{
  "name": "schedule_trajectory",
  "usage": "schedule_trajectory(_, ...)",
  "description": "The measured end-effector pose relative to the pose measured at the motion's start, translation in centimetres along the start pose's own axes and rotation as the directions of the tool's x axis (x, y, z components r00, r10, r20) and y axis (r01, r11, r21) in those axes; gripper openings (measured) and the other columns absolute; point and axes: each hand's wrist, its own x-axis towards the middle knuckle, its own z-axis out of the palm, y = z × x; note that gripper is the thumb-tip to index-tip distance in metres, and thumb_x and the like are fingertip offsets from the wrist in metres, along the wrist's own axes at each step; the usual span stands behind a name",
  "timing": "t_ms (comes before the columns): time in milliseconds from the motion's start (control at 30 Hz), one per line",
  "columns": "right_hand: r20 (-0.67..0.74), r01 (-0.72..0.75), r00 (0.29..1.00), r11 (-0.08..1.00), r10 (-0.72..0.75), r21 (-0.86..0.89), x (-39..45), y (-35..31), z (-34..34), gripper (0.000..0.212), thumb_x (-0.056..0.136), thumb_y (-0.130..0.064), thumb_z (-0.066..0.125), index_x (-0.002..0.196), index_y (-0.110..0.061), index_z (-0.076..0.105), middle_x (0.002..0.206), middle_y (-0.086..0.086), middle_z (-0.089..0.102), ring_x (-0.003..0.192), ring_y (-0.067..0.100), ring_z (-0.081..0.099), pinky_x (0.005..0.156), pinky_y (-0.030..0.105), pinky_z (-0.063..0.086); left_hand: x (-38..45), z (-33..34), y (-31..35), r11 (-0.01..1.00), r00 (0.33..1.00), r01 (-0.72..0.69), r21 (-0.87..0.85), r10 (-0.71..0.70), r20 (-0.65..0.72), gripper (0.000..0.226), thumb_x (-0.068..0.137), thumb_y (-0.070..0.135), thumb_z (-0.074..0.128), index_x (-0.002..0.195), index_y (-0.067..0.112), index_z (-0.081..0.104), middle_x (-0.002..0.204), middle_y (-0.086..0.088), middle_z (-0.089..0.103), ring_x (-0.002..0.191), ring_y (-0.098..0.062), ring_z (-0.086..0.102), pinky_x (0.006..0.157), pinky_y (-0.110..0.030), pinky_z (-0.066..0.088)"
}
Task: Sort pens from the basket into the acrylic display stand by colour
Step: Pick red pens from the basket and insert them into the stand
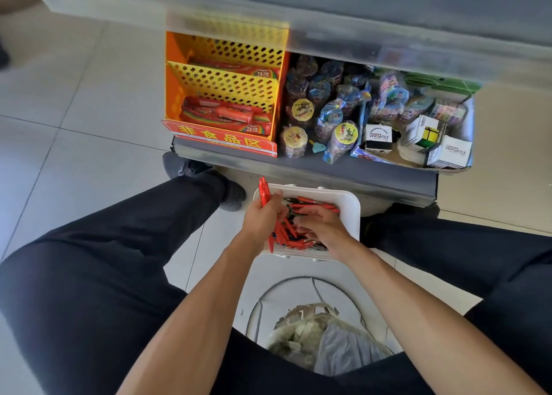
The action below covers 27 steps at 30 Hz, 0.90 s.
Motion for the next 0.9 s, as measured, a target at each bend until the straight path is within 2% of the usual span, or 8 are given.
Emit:
schedule_trajectory(100,-0.101,-0.043,0.995,0.940,0.009,-0.339,1.4,1.6,-0.8,0.015,0.086,-0.007,0.077,0.089,-0.019,0.067,0.083,0.002,0.071,0.075,0.014,0.066,0.065,0.018,0.050,0.5,-0.6,-0.4,0.992,1.000,0.003,-0.126,-0.001,0.013,0.029,0.104,0.030,0.056,0.089,0.007,0.064,0.075,-0.007,0.073,0.067,-0.020,0.070,0.069,-0.032,0.061)
schedule_trajectory(167,-0.084,-0.092,0.995,0.856,0.056,-0.509,2.1,2.5,-0.9,0.021,0.086,-0.008,0.074,0.082,-0.026,0.064,0.086,-0.001,0.070,0.083,0.014,0.065,0.078,0.023,0.049,0.8,-1.1,-0.6,0.994,1.000,0.006,-0.109,-0.005,0.016,0.035,0.104,0.031,0.054,0.077,0.010,0.057,0.059,-0.001,0.063,0.050,-0.015,0.055,0.055,-0.029,0.050)
schedule_trajectory(233,-0.069,-0.115,0.993,0.798,0.092,-0.592,2.5,3.1,-0.9,0.021,0.086,-0.008,0.071,0.083,-0.027,0.063,0.093,-0.001,0.070,0.092,0.016,0.064,0.083,0.025,0.047,1.2,-1.6,-0.7,0.996,1.000,0.026,-0.085,-0.024,0.019,0.039,0.104,0.032,0.053,0.070,0.016,0.045,0.051,0.004,0.043,0.045,-0.011,0.035,0.048,-0.026,0.034)
schedule_trajectory(333,-0.081,-0.131,0.991,0.732,0.103,-0.669,3.1,3.7,-0.3,0.014,0.087,-0.013,0.069,0.090,-0.025,0.065,0.101,0.000,0.071,0.098,0.017,0.065,0.083,0.029,0.052,1.6,-2.5,-0.6,0.988,0.996,0.090,-0.128,-0.086,0.034,0.045,0.101,0.033,0.057,0.064,0.020,0.034,0.051,0.005,0.031,0.044,-0.011,0.025,0.044,-0.024,0.026)
schedule_trajectory(467,-0.048,-0.119,0.991,0.638,0.127,-0.761,4.0,4.1,0.7,0.005,0.089,-0.022,0.068,0.085,-0.023,0.070,0.096,0.000,0.071,0.096,0.020,0.066,0.087,0.035,0.057,2.1,-3.5,-0.7,0.964,0.987,0.156,-0.216,-0.147,0.059,0.051,0.099,0.039,0.059,0.059,0.022,0.032,0.051,0.005,0.027,0.043,-0.010,0.022,0.044,-0.025,0.023)
schedule_trajectory(600,0.007,-0.090,0.985,0.548,0.174,-0.832,5.2,4.2,1.4,0.025,0.090,-0.034,0.068,0.084,-0.013,0.080,0.085,0.002,0.074,0.084,0.020,0.067,0.073,0.028,0.048,2.4,-4.0,-1.3,0.951,0.984,0.176,-0.253,-0.165,0.064,0.052,0.101,0.041,0.057,0.058,0.021,0.034,0.052,0.004,0.029,0.043,-0.010,0.023,0.045,-0.025,0.025)
schedule_trajectory(800,0.003,-0.094,0.985,0.551,0.173,-0.829,5.5,4.8,2.1,0.016,0.091,-0.021,0.068,0.086,-0.014,0.082,0.089,0.004,0.077,0.087,0.019,0.068,0.074,0.024,0.042,2.5,-4.4,-1.7,0.944,0.977,0.213,-0.253,-0.200,0.077,0.051,0.101,0.045,0.056,0.060,0.022,0.034,0.054,0.003,0.028,0.044,-0.010,0.023,0.046,-0.025,0.024)
schedule_trajectory(900,0.016,-0.083,0.985,0.548,0.174,-0.832,4.9,4.1,1.9,0.016,0.089,-0.016,0.067,0.094,-0.013,0.082,0.101,0.004,0.077,0.089,0.015,0.063,0.078,0.024,0.043,2.5,-4.3,-1.5,0.951,0.978,0.207,-0.229,-0.206,0.029,0.040,0.101,0.043,0.056,0.074,0.014,0.048,0.053,0.004,0.029,0.043,-0.009,0.024,0.043,-0.023,0.025)
